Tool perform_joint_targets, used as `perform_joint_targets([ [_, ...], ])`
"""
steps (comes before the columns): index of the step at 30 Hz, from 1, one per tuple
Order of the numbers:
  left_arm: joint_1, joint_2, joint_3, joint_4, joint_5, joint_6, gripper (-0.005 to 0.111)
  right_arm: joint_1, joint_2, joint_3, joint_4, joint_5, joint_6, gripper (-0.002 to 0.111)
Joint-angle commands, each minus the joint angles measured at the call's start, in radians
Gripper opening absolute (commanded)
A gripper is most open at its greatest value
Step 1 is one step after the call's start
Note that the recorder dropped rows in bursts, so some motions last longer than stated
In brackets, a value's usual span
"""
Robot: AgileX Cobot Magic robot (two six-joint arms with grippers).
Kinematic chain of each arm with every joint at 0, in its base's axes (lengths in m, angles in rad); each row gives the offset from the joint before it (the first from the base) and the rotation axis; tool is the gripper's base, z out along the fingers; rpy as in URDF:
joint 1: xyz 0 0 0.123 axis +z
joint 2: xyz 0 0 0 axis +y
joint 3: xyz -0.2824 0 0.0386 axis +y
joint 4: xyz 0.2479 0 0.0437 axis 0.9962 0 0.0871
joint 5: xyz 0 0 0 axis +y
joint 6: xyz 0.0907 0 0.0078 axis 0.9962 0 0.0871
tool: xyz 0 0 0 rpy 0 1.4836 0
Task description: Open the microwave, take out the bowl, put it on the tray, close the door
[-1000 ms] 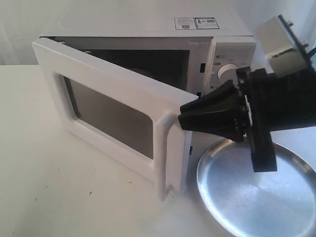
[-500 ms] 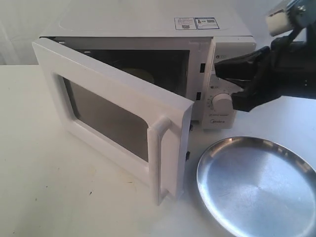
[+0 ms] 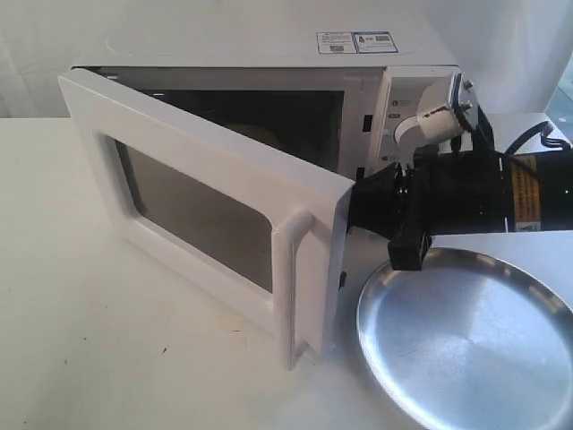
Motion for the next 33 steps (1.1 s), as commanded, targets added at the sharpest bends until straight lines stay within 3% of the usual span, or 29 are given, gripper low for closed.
perform_joint_targets([
  [1,-0.004,-0.002,-0.003,-0.008,-0.004,0.0,0.0,0.01,-0.001,0.003,-0.048,-0.158,-0.043,0.0],
  [8,-0.004,-0.002,-0.003,-0.008,-0.004,0.0,0.0,0.132,-0.001,0.003,-0.076,-0.136,-0.076,0.0],
  [15,-0.004,-0.002,-0.003,-0.008,-0.004,0.0,0.0,0.213,0.039,0.001,0.128,0.241,-0.1,0.0],
  [22,-0.004,-0.002,-0.003,-0.008,-0.004,0.0,0.0,0.344,0.198,-0.081,0.379,0.379,-0.438,0.0],
  [28,-0.004,-0.002,-0.003,-0.008,-0.004,0.0,0.0,0.359,0.254,-0.154,0.623,0.482,-0.765,0.0],
  [33,-0.004,-0.002,-0.003,-0.008,-0.004,0.0,0.0,0.359,0.28,-0.243,0.623,0.493,-0.84,0.004],
])
